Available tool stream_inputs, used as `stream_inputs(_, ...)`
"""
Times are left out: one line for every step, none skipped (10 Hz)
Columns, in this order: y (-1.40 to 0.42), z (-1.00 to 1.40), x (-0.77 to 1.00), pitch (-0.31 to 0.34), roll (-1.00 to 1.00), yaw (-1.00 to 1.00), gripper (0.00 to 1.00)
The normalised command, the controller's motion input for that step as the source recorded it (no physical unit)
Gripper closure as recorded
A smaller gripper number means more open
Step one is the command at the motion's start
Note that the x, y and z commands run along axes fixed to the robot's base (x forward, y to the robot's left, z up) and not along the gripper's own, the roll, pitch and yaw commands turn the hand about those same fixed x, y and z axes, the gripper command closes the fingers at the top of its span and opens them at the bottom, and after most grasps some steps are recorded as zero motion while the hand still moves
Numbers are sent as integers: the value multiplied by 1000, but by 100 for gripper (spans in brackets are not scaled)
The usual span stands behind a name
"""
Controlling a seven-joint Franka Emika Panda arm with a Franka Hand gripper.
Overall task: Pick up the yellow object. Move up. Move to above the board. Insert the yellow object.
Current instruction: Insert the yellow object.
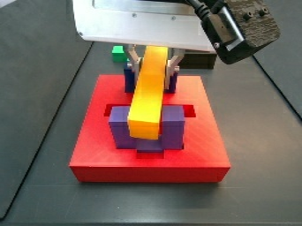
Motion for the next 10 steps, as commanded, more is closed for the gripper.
stream_inputs(0, -283, -63, 0, 51, 0, 100)
stream_inputs(0, -291, 0, 0, 40, 0, 100)
stream_inputs(0, -277, -6, 16, 56, 0, 100)
stream_inputs(0, -149, -94, 31, 51, 0, 100)
stream_inputs(-117, -69, -123, 146, 266, 243, 100)
stream_inputs(0, -131, 0, 99, 119, 160, 100)
stream_inputs(0, 0, 23, 0, 0, 0, 100)
stream_inputs(0, -126, 20, 0, 0, 0, 100)
stream_inputs(0, -180, 34, 63, 84, -157, 100)
stream_inputs(0, -143, 0, 121, 119, -251, 100)
